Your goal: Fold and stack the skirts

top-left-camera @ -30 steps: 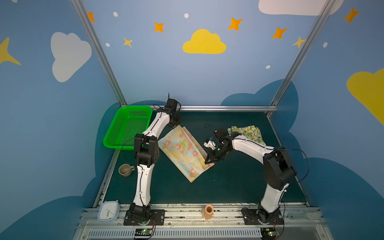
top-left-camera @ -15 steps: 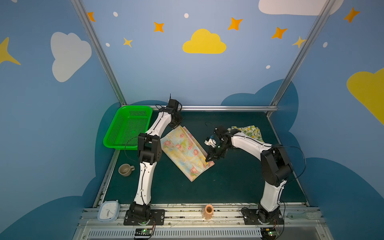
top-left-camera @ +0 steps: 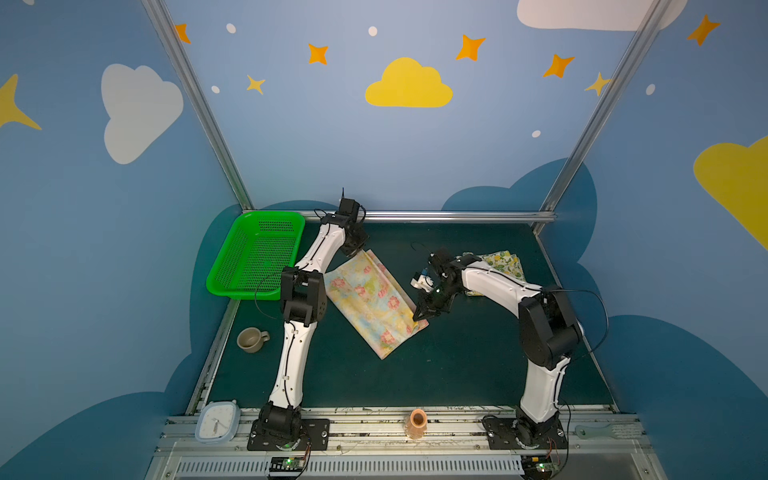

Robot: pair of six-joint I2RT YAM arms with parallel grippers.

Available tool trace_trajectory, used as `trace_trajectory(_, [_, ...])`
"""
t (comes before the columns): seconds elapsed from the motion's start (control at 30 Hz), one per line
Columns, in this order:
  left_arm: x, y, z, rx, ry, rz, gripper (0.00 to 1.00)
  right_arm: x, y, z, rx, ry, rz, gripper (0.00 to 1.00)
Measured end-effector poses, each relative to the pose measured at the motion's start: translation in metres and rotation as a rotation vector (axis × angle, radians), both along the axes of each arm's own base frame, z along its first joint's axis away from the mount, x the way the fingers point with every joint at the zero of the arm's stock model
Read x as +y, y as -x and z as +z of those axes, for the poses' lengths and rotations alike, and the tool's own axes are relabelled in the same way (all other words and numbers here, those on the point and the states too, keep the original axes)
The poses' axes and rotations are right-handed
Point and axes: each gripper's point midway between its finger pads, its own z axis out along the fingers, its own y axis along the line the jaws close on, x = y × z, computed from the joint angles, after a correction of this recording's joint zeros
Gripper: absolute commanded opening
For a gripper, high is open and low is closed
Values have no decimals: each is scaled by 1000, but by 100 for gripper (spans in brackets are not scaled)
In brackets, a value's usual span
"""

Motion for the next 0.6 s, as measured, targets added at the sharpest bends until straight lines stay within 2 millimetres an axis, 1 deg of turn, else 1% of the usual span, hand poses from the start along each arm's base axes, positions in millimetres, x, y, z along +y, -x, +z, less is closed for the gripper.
trace_trajectory(0.07, [0, 0, -6, 9, -2, 0, 4, -1, -1, -3, 5, 14, -2, 0])
trace_trajectory(0.17, [-1, -1, -8, 11, 2, 2, 4, -3, -4, -4, 8, 24, -6, 0])
trace_trajectory(0.4, [-4, -6, -3, -4, 23, 9, 4, -6, -9, -2, -1, 39, -9, 0])
trace_trajectory(0.6, [-8, -11, -3, -13, 46, 10, 4, -8, -11, -7, 15, 50, -14, 0])
